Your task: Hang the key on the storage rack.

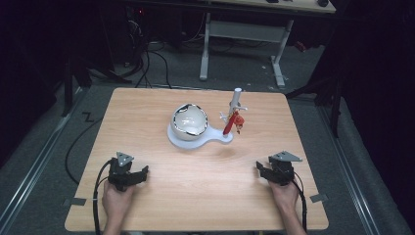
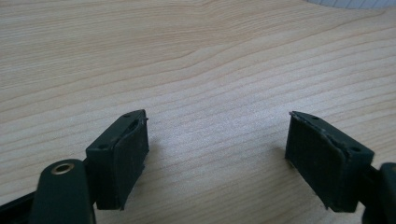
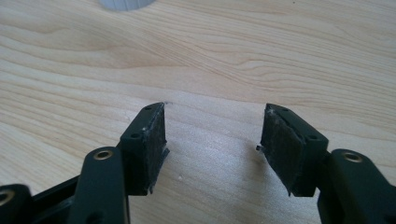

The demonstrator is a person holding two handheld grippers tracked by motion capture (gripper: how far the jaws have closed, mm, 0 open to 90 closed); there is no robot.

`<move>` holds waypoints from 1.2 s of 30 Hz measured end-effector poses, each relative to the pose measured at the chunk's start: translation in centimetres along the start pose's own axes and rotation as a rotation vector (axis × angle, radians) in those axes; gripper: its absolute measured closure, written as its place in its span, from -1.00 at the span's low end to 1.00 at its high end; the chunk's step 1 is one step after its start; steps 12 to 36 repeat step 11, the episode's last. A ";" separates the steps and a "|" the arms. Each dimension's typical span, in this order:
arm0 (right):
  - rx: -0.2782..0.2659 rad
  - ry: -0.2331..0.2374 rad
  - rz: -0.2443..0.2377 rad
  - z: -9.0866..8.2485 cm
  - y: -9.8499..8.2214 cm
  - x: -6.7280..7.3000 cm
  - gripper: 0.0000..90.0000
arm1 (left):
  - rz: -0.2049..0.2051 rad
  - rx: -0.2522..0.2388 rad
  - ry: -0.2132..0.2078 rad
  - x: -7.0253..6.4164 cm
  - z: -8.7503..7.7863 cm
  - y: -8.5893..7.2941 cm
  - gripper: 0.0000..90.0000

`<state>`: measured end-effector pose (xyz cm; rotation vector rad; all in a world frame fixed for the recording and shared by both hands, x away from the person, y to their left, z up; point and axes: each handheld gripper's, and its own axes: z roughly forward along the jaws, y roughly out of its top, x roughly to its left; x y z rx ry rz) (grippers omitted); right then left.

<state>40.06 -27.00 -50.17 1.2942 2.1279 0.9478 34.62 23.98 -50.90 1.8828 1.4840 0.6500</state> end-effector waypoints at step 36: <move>0.041 0.003 0.026 0.2 0.0 -0.3 -0.25 | -0.002 0.000 0.001 0.0 0.0 0.0 -0.52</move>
